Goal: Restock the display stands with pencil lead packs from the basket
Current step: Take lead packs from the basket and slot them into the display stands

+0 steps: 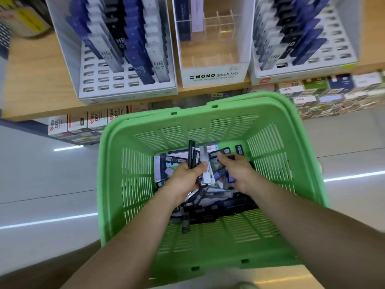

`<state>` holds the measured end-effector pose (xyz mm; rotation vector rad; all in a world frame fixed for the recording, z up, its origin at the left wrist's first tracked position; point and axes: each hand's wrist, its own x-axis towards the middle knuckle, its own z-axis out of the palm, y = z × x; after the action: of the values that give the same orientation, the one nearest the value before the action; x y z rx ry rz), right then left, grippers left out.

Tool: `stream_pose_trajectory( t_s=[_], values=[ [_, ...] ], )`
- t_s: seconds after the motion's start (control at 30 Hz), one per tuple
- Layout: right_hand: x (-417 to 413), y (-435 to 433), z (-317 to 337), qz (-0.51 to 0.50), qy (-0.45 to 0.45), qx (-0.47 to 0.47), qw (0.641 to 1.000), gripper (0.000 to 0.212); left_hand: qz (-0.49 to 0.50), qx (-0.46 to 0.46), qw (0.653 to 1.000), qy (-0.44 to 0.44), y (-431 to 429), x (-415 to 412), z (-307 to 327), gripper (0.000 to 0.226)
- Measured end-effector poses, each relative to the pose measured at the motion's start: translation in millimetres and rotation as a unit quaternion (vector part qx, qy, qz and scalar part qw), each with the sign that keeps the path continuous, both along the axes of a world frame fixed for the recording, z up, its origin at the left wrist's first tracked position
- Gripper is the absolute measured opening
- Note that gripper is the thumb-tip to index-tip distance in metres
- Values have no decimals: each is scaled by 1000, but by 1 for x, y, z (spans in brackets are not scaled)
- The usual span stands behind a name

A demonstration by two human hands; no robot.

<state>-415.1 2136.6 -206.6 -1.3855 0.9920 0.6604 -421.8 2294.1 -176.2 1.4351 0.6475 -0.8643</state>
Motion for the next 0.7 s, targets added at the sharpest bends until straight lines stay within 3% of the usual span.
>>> stream_pose_trajectory(
  t_s=[0.13,0.23,0.3,0.37,0.47,0.53,0.6,0.7],
  values=[
    [4,10,25,-130,3,131,983,41,13,6,999,-33,-18,-4,22,16],
    [2,9,43,-258,-31,281,924,38,8,33,996,-81,-26,-8,39,20],
    [-1,9,57,-272,-63,330,902,32,7,41,992,-117,-30,-9,51,14],
    [-7,10,69,-201,-91,313,924,27,-34,67,984,-160,-32,-10,63,6],
    [-11,11,87,-84,-114,207,968,14,-95,91,973,-190,-33,-13,80,6],
    [-13,10,99,-80,-124,189,971,13,-75,97,971,-203,-32,-16,88,6],
    [-15,9,107,-86,-119,185,972,24,-48,117,967,-220,-31,-17,96,11],
    [-23,10,117,-72,-78,210,972,31,-145,230,917,-293,-30,-14,105,24]
  ],
)
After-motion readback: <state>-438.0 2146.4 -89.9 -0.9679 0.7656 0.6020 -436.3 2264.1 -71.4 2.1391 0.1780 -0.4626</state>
